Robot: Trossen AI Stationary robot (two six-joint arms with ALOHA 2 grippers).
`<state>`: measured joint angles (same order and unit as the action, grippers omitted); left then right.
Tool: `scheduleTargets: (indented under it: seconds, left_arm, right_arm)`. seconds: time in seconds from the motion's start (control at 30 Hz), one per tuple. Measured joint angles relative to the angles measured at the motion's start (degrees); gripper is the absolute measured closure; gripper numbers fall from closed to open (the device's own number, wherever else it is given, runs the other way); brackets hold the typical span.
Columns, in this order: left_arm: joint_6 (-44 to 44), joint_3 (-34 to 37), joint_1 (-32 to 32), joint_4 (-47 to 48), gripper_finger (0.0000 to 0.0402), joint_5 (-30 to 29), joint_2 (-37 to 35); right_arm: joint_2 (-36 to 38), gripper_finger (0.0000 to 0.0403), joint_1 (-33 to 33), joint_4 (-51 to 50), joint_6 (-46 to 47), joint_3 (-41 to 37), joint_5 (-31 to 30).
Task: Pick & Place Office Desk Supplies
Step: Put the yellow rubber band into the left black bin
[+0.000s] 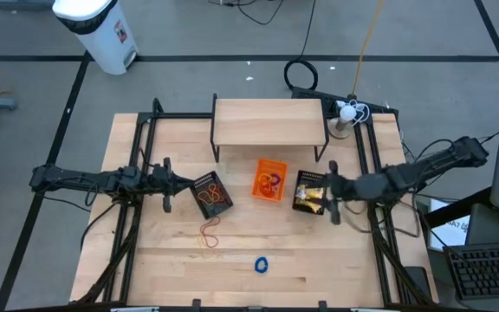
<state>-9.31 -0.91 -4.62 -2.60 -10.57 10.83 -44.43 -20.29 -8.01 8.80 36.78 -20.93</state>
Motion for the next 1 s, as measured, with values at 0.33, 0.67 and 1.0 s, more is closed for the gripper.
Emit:
scheduleTargets:
  seconds: [0.33,0.67,1.0]
  left_arm:
    - [2.0,0.0,0.0,0.1,0.0382,0.0,0.0]
    - [2.1,0.0,0.0,-0.2,0.0382,-2.9,0.0]
    - [0.2,0.0,0.0,-0.3,0.0383,0.3,0.0]
  right_arm:
    - [23.4,0.0317,-2.3,22.4,-9.6,-17.3,-1.6]
    - [35.3,0.0395,-2.3,14.3,-9.1,-21.0,-1.4]
    - [36.2,0.0402,-2.3,12.4,-7.2,-23.3,1.4]
